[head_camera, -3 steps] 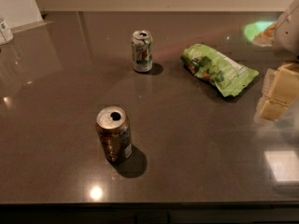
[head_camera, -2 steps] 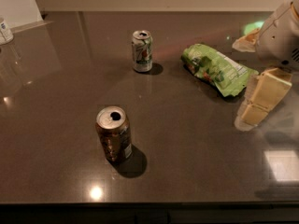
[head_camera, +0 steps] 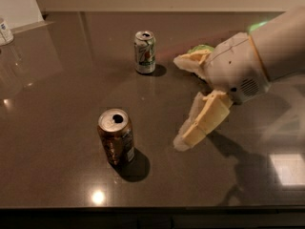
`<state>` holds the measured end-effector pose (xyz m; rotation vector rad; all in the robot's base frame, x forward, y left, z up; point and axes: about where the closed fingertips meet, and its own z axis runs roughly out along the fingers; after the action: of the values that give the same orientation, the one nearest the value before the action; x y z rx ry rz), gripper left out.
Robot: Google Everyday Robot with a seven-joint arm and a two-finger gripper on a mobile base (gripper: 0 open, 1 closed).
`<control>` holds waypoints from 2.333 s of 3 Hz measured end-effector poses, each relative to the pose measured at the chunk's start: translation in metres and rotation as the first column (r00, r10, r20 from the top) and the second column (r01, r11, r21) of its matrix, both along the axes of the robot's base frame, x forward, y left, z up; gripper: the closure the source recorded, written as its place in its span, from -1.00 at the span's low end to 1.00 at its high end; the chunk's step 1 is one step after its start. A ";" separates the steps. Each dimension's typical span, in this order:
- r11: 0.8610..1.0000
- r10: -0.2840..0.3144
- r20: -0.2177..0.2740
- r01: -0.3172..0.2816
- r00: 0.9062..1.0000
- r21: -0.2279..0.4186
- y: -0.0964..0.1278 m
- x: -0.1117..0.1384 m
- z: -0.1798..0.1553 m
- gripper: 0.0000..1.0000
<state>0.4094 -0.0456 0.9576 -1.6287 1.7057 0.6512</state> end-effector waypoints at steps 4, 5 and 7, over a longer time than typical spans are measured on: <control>0.850 0.167 0.003 -0.146 0.986 0.506 0.135 0.006 -0.088 -1.00; 0.825 0.199 0.005 -0.171 0.980 0.538 0.133 -0.002 -0.091 -1.00; 0.810 0.223 0.016 -0.195 0.975 0.553 0.134 -0.008 -0.093 -1.00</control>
Offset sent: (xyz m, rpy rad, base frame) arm -0.0009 0.1222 -0.0989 0.6060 0.0850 0.1942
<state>0.4010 0.0880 0.8648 -1.3860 1.2090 1.1802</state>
